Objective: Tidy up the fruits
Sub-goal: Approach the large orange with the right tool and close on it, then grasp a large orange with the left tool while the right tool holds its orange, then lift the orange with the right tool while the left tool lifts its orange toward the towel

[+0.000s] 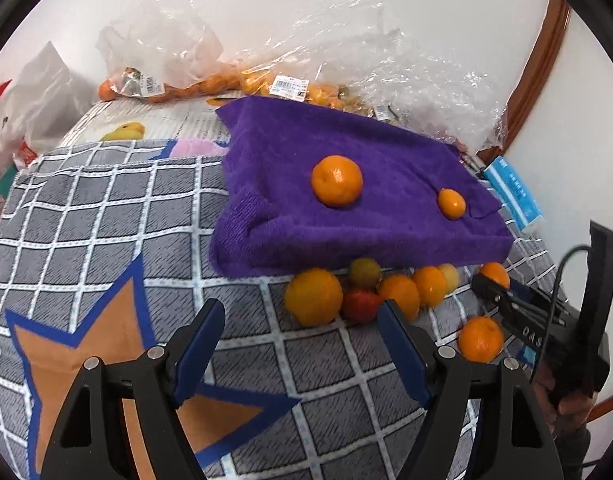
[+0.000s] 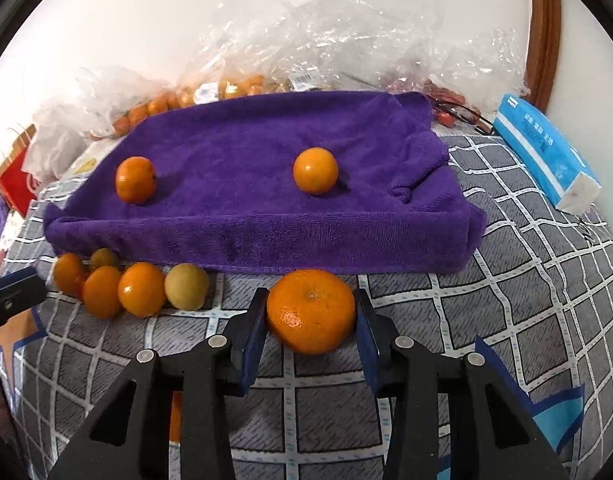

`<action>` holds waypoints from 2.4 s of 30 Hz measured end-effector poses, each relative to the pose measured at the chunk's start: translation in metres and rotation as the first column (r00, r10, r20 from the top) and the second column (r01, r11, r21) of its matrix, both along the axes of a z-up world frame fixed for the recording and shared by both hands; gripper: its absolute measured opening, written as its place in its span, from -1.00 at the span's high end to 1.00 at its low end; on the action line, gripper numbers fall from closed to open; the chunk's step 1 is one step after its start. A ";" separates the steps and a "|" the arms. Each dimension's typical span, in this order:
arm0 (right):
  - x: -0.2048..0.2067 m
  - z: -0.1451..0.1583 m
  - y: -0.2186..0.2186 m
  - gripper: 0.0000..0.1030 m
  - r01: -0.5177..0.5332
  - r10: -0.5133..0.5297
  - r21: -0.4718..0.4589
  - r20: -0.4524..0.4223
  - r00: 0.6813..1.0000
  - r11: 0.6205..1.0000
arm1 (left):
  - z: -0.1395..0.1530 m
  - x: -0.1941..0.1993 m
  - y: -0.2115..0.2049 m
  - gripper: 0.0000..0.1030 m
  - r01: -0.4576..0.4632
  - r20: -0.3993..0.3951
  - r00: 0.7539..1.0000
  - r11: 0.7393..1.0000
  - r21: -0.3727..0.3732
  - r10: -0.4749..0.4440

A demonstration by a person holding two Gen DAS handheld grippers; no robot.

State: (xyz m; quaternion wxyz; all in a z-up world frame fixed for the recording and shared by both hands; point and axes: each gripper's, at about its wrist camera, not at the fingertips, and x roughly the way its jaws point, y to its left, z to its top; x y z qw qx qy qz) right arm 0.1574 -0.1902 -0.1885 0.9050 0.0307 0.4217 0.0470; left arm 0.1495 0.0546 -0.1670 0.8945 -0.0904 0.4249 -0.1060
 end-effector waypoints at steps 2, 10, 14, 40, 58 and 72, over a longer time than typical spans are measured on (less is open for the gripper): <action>-0.003 0.002 0.001 0.21 -0.009 0.009 0.003 0.015 1.000 1.000 | -0.001 0.003 -0.001 -0.37 0.004 0.008 1.000 1.000 -0.006 -0.004; -0.002 0.002 0.000 0.21 -0.012 0.012 0.026 0.014 1.000 1.000 | -0.015 0.012 -0.004 0.07 0.022 -0.027 0.999 0.996 -0.084 -0.024; -0.002 0.002 -0.005 0.21 0.007 -0.008 0.046 0.017 1.000 0.999 | -0.016 0.015 -0.007 0.25 0.023 -0.013 1.000 0.995 -0.099 -0.025; -0.001 -0.001 -0.007 0.21 0.015 -0.016 0.059 0.011 1.000 0.998 | -0.013 0.006 0.000 0.37 -0.002 -0.003 1.000 0.999 -0.038 0.002; -0.002 0.000 -0.009 0.21 0.030 -0.031 0.066 0.012 0.999 0.997 | -0.022 0.005 0.008 0.37 -0.029 0.030 0.999 0.999 -0.020 0.030; -0.006 0.003 -0.014 0.21 0.044 -0.048 0.103 0.039 0.998 0.994 | -0.021 -0.004 0.038 0.37 -0.106 0.060 0.991 0.978 -0.179 0.119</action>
